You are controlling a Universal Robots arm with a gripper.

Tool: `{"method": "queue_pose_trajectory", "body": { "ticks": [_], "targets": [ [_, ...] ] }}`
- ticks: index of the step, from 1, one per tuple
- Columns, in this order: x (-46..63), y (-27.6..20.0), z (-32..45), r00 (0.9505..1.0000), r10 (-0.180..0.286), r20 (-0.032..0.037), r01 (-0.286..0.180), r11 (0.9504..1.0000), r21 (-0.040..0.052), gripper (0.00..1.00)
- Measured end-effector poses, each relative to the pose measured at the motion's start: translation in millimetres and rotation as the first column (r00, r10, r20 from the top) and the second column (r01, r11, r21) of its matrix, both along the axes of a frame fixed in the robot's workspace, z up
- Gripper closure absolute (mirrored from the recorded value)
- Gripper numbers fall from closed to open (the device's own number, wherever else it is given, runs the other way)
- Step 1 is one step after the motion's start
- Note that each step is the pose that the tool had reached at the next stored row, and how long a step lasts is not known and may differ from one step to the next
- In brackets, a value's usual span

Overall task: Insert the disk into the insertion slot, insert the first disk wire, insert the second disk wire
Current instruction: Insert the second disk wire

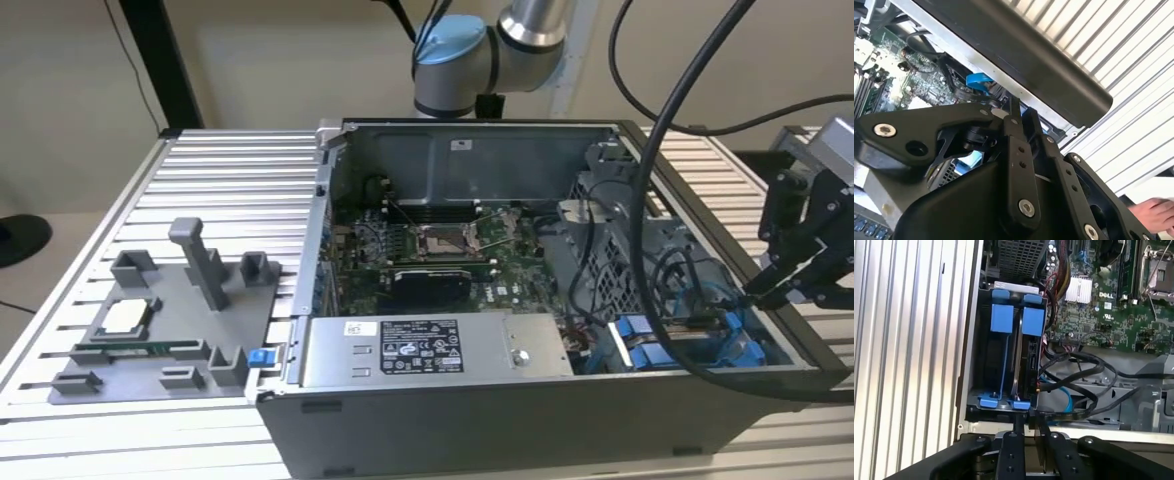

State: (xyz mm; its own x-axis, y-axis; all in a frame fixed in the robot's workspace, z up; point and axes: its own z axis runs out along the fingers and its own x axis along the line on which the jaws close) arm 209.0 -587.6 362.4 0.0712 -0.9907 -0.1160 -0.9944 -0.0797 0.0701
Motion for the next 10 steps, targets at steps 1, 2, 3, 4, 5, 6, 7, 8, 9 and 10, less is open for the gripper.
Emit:
{"method": "queue_pose_trajectory", "body": {
  "ticks": [1, 2, 3, 4, 5, 6, 7, 8, 9, 10],
  "targets": [
    [-0.3, 0.0, 0.1, 1.0000, 0.000, 0.0003, 0.000, 1.0000, -0.0001, 1.00],
    [-0.6, 0.0, 0.1, 1.0000, 0.000, 0.0005, 0.000, 1.0000, -0.0002, 1.00],
    [-1.0, 0.0, 0.0, 1.0000, 0.000, 0.0005, 0.000, 1.0000, 0.0003, 1.00],
    [-1.5, 0.0, 0.1, 1.0000, 0.000, 0.0005, 0.000, 1.0000, 0.0004, 1.00],
    [-2.1, 0.0, 0.1, 1.0000, 0.000, 0.0006, 0.000, 1.0000, 0.0006, 1.00],
    [-2.7, 0.0, 0.1, 1.0000, 0.000, 0.0005, 0.000, 1.0000, 0.0010, 1.00],
    [-3.1, 0.0, 0.1, 1.0000, 0.000, 0.0005, 0.000, 1.0000, 0.0017, 1.00],
    [-3.5, 0.0, 0.1, 1.0000, 0.000, 0.0005, 0.000, 1.0000, 0.0023, 1.00],
    [-3.8, 0.0, 0.0, 1.0000, 0.000, 0.0005, 0.000, 1.0000, 0.0031, 1.00],
    [-4.1, 0.0, 0.0, 1.0000, 0.000, 0.0004, 0.000, 1.0000, 0.0037, 0.00]
  ]
}}
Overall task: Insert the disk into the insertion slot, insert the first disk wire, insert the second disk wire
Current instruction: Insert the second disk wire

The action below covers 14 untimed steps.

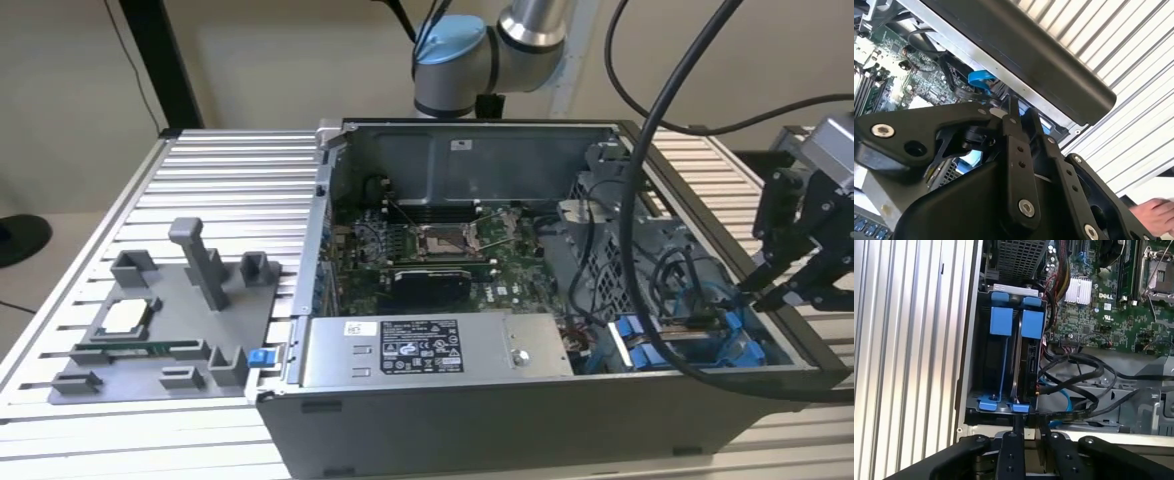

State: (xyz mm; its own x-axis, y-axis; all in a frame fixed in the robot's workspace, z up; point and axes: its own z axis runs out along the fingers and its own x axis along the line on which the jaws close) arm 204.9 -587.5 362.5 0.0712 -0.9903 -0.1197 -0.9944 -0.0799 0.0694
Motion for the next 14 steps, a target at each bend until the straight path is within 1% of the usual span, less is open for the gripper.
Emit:
{"method": "queue_pose_trajectory", "body": {
  "ticks": [7, 9, 12, 14],
  "targets": [
    [-2.7, 0.0, -0.2, 1.0000, -0.007, 0.0001, 0.007, 1.0000, 0.0034, 0.00],
    [-3.8, 0.0, -0.5, 0.9998, -0.020, 0.0000, 0.020, 0.9998, 0.0047, 0.00],
    [-4.1, 0.1, -1.1, 0.9991, -0.043, -0.0001, 0.043, 0.9990, 0.0088, 0.00],
    [-4.2, 0.0, -1.8, 0.9986, -0.053, -0.0022, 0.053, 0.9985, 0.0091, 0.00]
  ]
}}
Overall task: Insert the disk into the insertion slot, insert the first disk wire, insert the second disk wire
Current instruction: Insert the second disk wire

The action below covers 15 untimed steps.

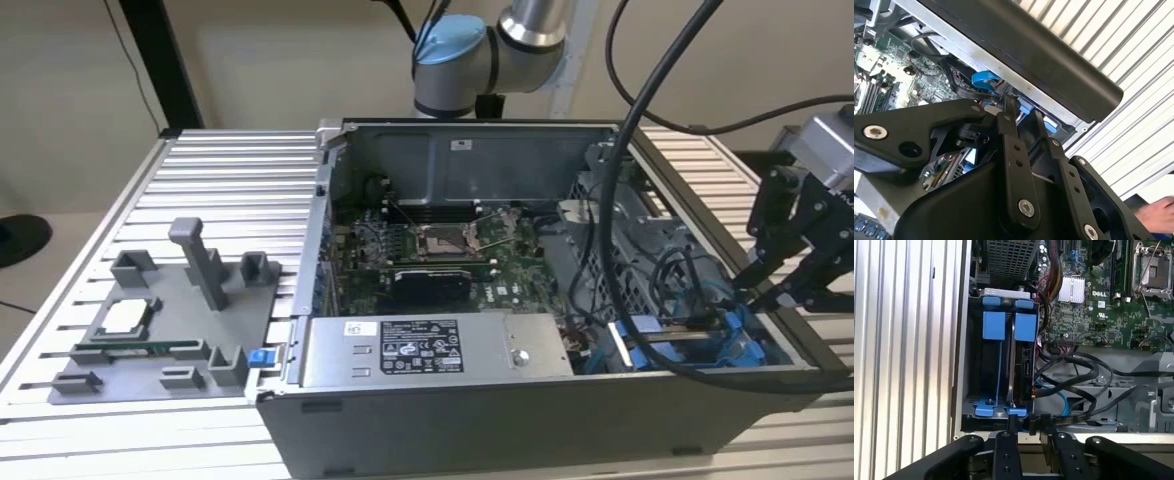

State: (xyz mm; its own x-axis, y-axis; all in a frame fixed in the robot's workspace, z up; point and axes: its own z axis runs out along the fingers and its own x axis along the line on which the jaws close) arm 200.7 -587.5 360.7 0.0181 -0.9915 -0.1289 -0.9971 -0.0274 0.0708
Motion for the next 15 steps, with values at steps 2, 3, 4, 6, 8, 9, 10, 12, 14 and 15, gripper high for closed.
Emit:
{"method": "queue_pose_trajectory", "body": {
  "ticks": [2, 3, 4, 6, 8, 9, 10, 12, 14, 15],
  "targets": [
    [-0.1, 0.0, -0.6, 0.9999, -0.004, -0.0094, 0.004, 1.0000, 0.0001, 0.00],
    [0.0, 0.0, -0.9, 0.9999, -0.004, -0.0137, 0.004, 1.0000, 0.0001, 0.00],
    [0.0, 0.0, -1.2, 0.9998, -0.005, -0.0180, 0.005, 1.0000, 0.0001, 0.00],
    [0.0, 0.0, -1.5, 0.9997, -0.005, -0.0232, 0.005, 1.0000, -0.0001, 0.00],
    [0.1, 0.0, -1.6, 0.9997, -0.005, -0.0232, 0.005, 1.0000, -0.0002, 0.00],
    [0.5, 0.0, -1.8, 0.9997, -0.005, -0.0233, 0.005, 1.0000, 0.0001, 0.00],
    [1.4, 0.0, -1.9, 0.9997, -0.005, -0.0234, 0.005, 1.0000, 0.0003, 0.00],
    [4.8, 0.0, -1.8, 0.9996, -0.005, -0.0263, 0.005, 1.0000, 0.0001, 0.00],
    [7.7, 0.0, -2.0, 0.9993, -0.005, -0.0360, 0.005, 1.0000, 0.0001, 0.00],
    [8.2, 0.0, -2.0, 0.9989, -0.005, -0.0472, 0.005, 1.0000, 0.0000, 0.00]
  ]
}}
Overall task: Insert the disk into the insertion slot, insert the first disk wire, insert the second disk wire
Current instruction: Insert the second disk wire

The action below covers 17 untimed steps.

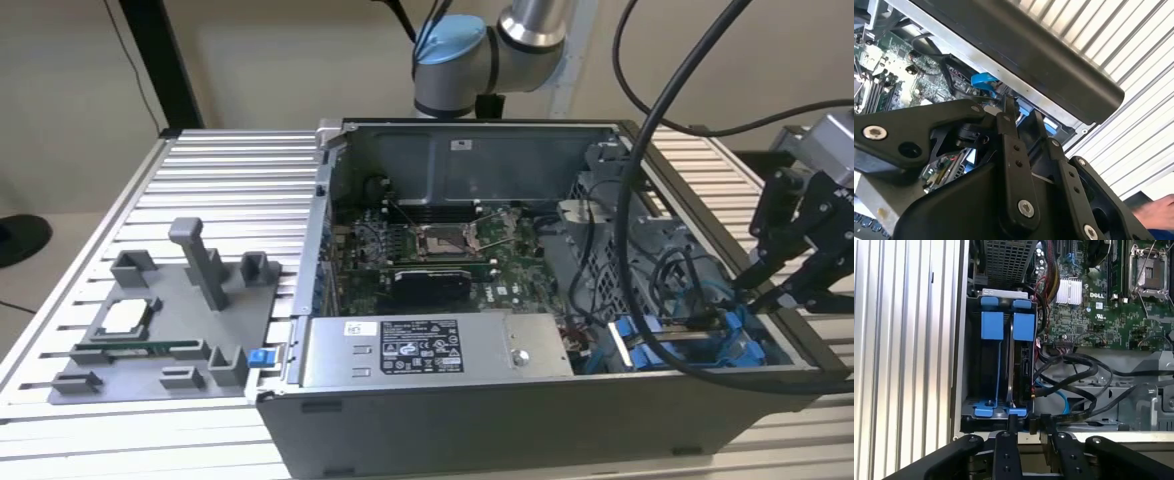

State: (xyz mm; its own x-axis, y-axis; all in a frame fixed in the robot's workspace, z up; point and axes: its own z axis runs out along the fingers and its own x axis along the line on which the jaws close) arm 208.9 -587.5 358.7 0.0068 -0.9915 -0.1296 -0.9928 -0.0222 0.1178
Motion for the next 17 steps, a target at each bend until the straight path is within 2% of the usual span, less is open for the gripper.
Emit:
{"method": "queue_pose_trajectory", "body": {
  "ticks": [1, 2, 3, 13, 17],
  "targets": [
    [0.3, 0.0, -0.1, 0.9999, 0.000, -0.0130, 0.000, 1.0000, 0.0001, 0.00],
    [0.4, 0.0, -0.3, 0.9997, 0.000, -0.0228, 0.000, 1.0000, 0.0000, 0.00],
    [0.4, 0.0, -0.4, 0.9996, 0.000, -0.0275, 0.000, 1.0000, 0.0001, 0.00],
    [0.5, 0.0, -1.2, 0.9996, -0.007, -0.0281, 0.007, 1.0000, 0.0001, 0.00],
    [0.5, 0.3, -1.3, 0.9996, -0.008, -0.0263, 0.008, 1.0000, 0.0002, 0.00]
  ]
}}
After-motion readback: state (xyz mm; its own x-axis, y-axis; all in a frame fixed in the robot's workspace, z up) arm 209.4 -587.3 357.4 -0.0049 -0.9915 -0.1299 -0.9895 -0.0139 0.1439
